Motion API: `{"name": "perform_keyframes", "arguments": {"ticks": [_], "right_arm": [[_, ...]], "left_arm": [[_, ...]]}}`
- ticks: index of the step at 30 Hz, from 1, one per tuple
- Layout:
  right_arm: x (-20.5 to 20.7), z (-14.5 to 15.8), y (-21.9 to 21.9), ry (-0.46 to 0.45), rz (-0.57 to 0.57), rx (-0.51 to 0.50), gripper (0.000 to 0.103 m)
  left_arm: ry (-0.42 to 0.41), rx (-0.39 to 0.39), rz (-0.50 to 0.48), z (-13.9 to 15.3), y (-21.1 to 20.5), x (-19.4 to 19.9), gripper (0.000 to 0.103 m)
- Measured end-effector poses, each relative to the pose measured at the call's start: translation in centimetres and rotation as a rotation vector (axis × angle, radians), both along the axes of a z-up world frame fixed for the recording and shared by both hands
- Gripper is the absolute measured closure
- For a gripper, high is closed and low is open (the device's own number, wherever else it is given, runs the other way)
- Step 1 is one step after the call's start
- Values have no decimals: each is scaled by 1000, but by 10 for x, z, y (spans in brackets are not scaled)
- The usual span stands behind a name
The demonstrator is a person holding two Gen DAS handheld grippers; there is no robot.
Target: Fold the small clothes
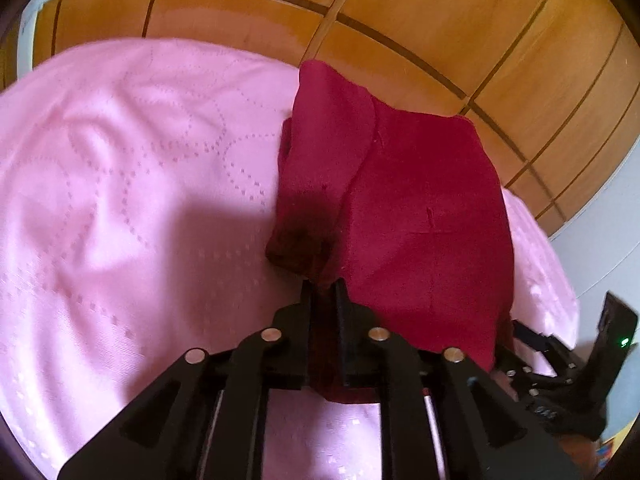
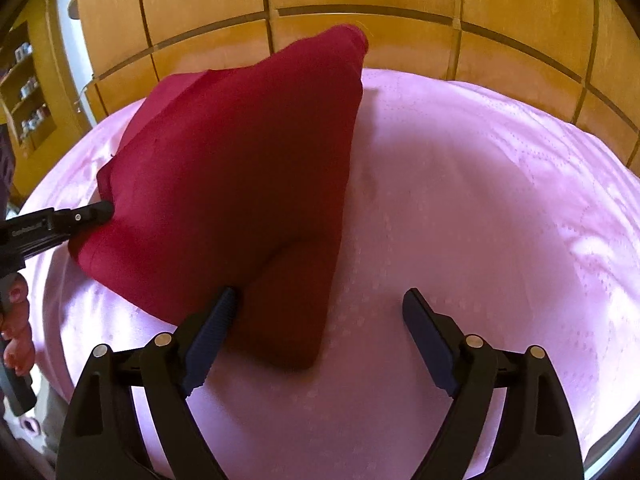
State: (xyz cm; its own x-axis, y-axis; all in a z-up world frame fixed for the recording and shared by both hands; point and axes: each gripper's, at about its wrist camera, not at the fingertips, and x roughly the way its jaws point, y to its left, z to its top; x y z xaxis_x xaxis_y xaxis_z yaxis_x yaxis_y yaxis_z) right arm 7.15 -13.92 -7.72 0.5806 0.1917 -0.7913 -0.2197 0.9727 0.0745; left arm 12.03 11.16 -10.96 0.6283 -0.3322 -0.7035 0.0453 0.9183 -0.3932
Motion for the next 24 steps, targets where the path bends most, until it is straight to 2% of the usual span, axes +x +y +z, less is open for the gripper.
{"name": "perform_keyframes", "arguments": {"ticks": [2,3,4,7,10,14,18,19,21,22,24], "right_arm": [[2,2,-5,6,2,14,14],[1,5,-9,6,0,22,12],[1,7,-12,4,1,29,12],[-1,20,-22,-24,-12,58,12],[-2,33,-37,-73,-57,95,7],[7,45,-57,-96,-141,130,6],[20,48,-72,-81,-220,119,6],[25,49,-76,-79,-246,121,6],[33,51,-84,-71,-272,135,6],[38,54,-87,-72,-278,145,6],[50,57,-84,-84,-275,142,6]], "left_arm": [[-10,24,16,8,-1,-5,76],[-18,24,29,15,1,-7,66],[-30,19,40,21,2,-10,62],[-127,35,80,50,1,-20,51],[-224,93,81,79,-15,-17,45],[-268,141,-14,95,-54,5,44],[-261,282,-163,79,-104,40,42],[-244,326,-177,71,-111,51,42],[-157,403,-188,45,-113,72,41],[-136,401,-190,39,-112,74,41],[-145,333,-185,26,-97,70,41]]}}
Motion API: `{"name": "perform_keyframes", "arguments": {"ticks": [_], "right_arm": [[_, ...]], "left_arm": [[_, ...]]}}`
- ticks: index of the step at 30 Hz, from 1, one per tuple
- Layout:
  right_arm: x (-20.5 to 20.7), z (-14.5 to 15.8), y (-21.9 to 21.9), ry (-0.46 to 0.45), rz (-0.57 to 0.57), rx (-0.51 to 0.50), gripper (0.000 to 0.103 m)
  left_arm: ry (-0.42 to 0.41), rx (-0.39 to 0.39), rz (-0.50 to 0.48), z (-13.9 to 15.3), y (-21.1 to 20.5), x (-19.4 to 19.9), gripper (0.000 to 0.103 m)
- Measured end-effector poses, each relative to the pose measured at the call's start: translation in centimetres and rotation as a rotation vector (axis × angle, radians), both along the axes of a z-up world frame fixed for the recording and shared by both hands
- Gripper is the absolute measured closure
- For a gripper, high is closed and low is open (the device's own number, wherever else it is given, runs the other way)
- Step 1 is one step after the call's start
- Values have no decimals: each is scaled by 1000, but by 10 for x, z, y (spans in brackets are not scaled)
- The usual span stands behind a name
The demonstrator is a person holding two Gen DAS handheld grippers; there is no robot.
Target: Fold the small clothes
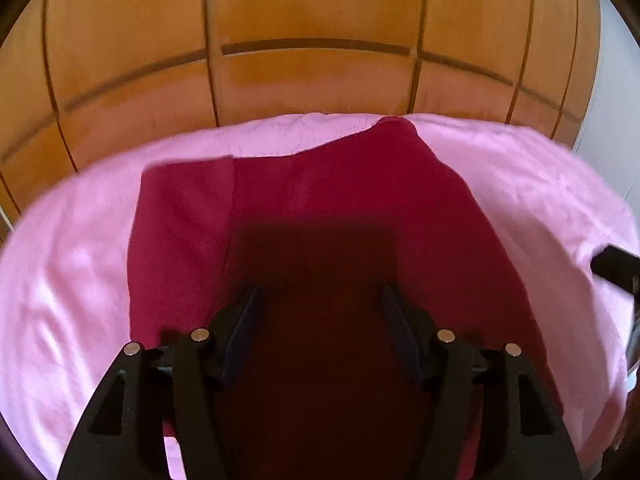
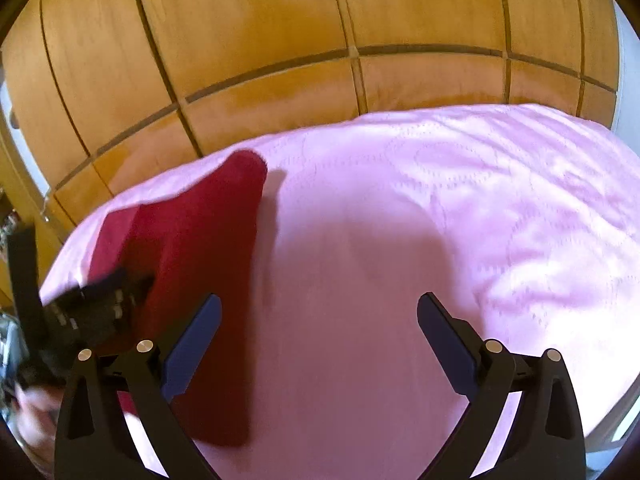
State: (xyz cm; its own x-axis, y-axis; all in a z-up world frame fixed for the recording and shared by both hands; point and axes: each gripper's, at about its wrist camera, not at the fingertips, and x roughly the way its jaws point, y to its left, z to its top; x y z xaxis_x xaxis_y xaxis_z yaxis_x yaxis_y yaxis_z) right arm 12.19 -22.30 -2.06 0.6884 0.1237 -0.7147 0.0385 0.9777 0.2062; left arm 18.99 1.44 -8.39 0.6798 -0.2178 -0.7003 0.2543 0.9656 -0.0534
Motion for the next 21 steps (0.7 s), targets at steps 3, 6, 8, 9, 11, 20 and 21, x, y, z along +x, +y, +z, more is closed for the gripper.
{"name": "perform_keyframes", "arguments": {"ticks": [3,6,8,9,11,20,21], "right_arm": [[16,3,4,-15,18,-22,6],[37,1,15,-6,47,14,6],[54,-1,24,4,78,31,6],[62,-1,31,5,92,31,6],[78,-3,42,-2,90,7,6],[139,-62,76,98,86,-211,4],[145,-68,74,104,60,-187,4]], "left_arm": [[-41,-40,-17,-8,11,-11,41],[-52,-70,-18,-9,15,-17,41],[-58,-68,-19,-8,13,-18,41],[-63,-66,-18,-8,13,-19,41],[-73,-69,-17,-9,14,-20,41],[-78,-73,7,-13,11,-10,41],[-78,-71,8,-14,10,-9,41]]}}
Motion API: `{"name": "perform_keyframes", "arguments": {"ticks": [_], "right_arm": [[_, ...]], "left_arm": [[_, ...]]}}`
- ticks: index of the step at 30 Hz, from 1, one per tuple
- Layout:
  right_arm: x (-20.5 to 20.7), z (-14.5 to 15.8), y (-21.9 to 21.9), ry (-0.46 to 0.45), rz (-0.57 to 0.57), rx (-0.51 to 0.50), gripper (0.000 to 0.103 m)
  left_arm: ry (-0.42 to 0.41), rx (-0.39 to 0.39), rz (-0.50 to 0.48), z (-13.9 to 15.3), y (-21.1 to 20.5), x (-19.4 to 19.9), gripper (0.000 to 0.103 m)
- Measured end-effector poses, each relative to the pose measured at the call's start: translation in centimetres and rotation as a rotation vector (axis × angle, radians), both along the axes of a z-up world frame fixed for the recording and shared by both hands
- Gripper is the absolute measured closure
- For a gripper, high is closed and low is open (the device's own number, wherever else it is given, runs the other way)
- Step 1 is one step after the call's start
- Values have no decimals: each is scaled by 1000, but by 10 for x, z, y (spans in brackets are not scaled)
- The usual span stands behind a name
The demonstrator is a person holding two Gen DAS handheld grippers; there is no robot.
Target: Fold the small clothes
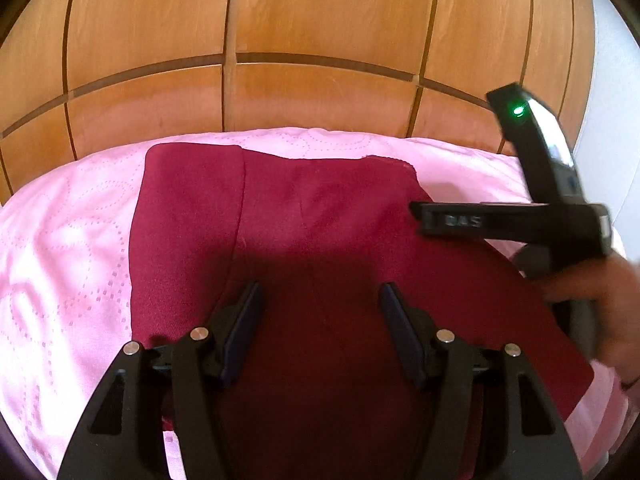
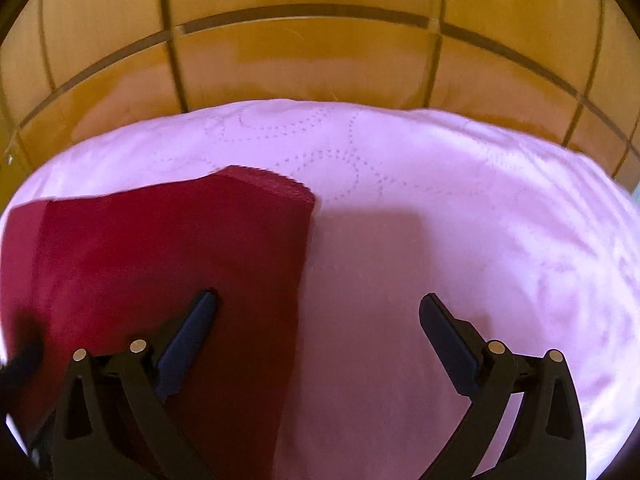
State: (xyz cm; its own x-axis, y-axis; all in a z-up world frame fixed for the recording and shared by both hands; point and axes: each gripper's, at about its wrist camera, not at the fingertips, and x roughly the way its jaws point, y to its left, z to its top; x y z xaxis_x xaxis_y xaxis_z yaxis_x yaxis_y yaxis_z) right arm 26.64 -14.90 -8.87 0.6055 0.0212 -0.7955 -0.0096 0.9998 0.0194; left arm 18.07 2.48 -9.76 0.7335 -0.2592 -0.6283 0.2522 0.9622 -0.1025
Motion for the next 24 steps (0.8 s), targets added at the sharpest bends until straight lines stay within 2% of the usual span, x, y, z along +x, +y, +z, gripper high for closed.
{"name": "perform_keyframes", "arguments": {"ticks": [3,7,11,15,21,24], "right_arm": [[9,-7,-2,9,-41,31,4],[6,-8,1,-13,-38,20,4],[-4,-4,-7,-30,-43,64,4],[-16,6,-12,-47,-44,65,4],[-29,20,-11,-59,-28,34,4],[-34,22,-12,-55,-30,36,4]], "left_arm": [[0,-2,1,1,1,1,41],[-3,-7,-1,0,1,1,41],[-3,-9,-10,3,2,-4,41],[1,-32,-22,12,7,-10,35],[-28,-69,26,31,19,-19,27],[-31,-73,72,35,29,-17,26]]}}
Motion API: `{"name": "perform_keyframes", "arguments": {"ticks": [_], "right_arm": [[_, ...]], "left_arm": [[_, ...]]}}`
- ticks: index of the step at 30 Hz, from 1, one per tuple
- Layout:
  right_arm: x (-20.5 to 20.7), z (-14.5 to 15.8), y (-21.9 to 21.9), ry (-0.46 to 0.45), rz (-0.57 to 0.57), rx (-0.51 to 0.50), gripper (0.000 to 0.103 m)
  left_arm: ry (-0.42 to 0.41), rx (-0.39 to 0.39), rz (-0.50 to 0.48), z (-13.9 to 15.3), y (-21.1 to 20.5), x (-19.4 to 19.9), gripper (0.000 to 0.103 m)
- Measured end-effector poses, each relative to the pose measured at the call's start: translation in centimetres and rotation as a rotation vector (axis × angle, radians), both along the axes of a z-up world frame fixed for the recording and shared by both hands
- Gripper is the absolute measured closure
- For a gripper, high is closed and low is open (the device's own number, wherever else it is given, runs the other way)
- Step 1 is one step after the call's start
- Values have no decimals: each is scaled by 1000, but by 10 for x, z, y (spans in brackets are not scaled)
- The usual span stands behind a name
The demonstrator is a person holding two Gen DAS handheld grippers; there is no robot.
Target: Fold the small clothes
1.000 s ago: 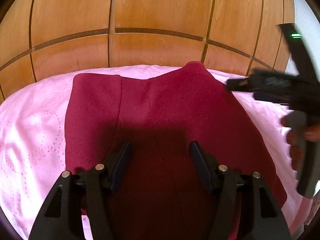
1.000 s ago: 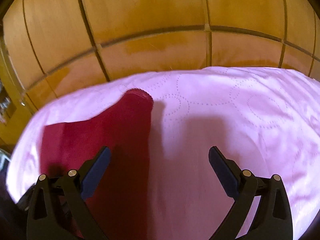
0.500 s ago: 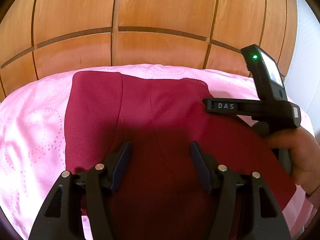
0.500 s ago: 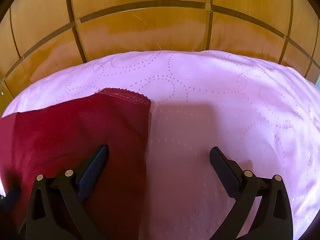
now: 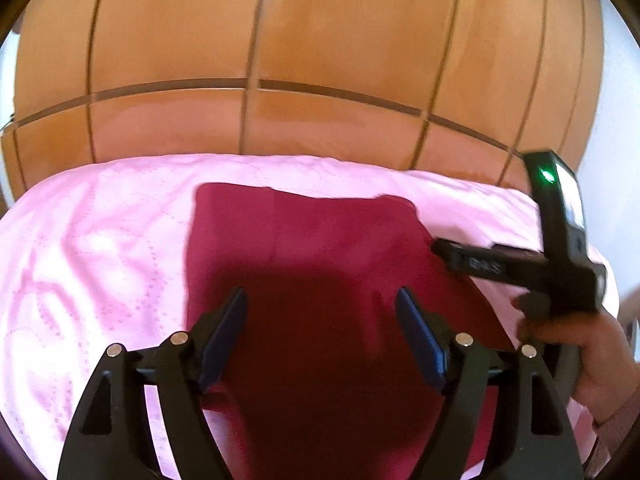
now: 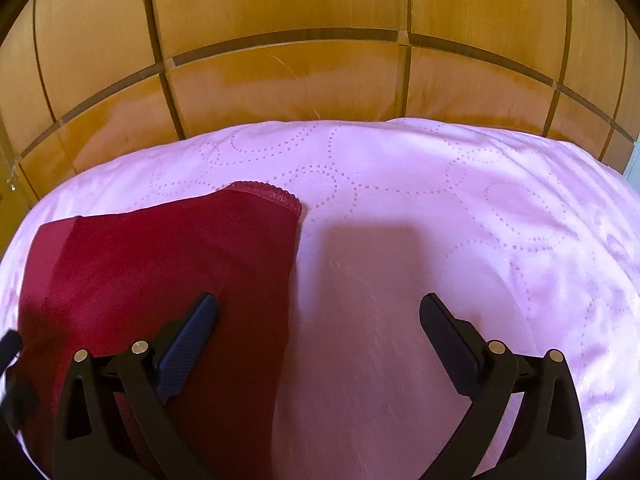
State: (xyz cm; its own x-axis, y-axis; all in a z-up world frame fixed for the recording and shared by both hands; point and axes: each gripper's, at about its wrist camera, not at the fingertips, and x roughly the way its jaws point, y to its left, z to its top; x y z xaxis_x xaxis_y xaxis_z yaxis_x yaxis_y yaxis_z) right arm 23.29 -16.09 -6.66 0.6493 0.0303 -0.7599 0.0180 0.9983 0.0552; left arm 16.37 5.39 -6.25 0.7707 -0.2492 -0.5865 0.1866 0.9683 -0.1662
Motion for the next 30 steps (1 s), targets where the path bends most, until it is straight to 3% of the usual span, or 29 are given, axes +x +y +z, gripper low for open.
{"name": "perform_keyframes", "arguments": {"ticks": [7,11,14,18,25,30], "right_arm": [[-17,11,-3,5,-8,46,4],[-28,5,2,14,12,57,4],[-30,-6,5,6,21,35,4],[-28,-13,10,-28,48,-6,4],[-39,-6,-15,29,28,177,4],[-63,1,-28,41,85,308,4]], "left_arm": [[47,28,103,-7,21,10,26],[183,53,148,-38,31,24,25],[223,-70,142,-54,46,29,22],[230,-88,121,-59,51,32,17],[251,-212,108,-52,67,15,14],[298,-372,23,-51,77,-3,9]]}}
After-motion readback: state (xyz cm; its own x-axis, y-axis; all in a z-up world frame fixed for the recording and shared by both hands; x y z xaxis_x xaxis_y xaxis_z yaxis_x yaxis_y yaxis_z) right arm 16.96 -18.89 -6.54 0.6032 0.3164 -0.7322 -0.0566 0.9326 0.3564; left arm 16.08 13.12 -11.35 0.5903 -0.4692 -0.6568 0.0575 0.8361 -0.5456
